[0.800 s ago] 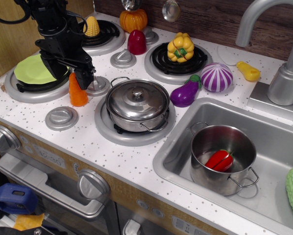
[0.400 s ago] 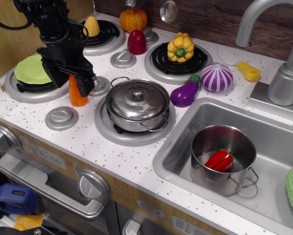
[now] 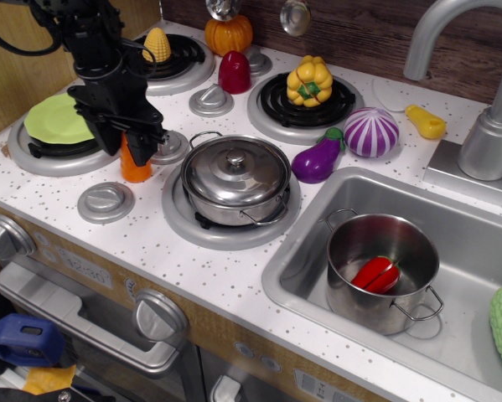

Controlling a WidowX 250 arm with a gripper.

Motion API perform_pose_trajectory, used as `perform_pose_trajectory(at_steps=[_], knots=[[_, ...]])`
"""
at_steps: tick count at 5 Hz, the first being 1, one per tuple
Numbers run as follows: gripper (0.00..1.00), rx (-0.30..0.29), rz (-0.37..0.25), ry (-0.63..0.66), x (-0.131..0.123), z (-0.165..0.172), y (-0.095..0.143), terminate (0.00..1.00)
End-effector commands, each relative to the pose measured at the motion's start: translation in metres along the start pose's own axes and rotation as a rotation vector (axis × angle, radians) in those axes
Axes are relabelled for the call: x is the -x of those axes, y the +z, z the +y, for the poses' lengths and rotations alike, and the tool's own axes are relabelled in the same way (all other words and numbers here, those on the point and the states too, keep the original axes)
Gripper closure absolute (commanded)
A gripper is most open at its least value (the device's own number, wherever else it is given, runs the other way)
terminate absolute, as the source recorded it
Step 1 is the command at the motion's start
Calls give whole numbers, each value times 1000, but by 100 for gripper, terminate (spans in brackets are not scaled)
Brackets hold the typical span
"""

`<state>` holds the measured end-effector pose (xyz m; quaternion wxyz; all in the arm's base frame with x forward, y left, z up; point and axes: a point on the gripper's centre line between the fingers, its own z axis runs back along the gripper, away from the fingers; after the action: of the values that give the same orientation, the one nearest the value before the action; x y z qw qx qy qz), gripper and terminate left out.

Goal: Put carrot on plate

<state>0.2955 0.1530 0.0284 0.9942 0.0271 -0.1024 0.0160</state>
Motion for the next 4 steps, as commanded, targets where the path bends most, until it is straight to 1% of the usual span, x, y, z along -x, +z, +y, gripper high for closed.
perform_pose_trajectory(at_steps=[1, 2, 3, 4], knots=[[100, -40, -52, -7, -12, 2, 22, 0], [100, -78, -57, -6, -14, 3, 37, 0], [100, -107, -38, -18, -15, 13, 56, 0], [100, -166, -39, -54, -18, 27, 69, 0]])
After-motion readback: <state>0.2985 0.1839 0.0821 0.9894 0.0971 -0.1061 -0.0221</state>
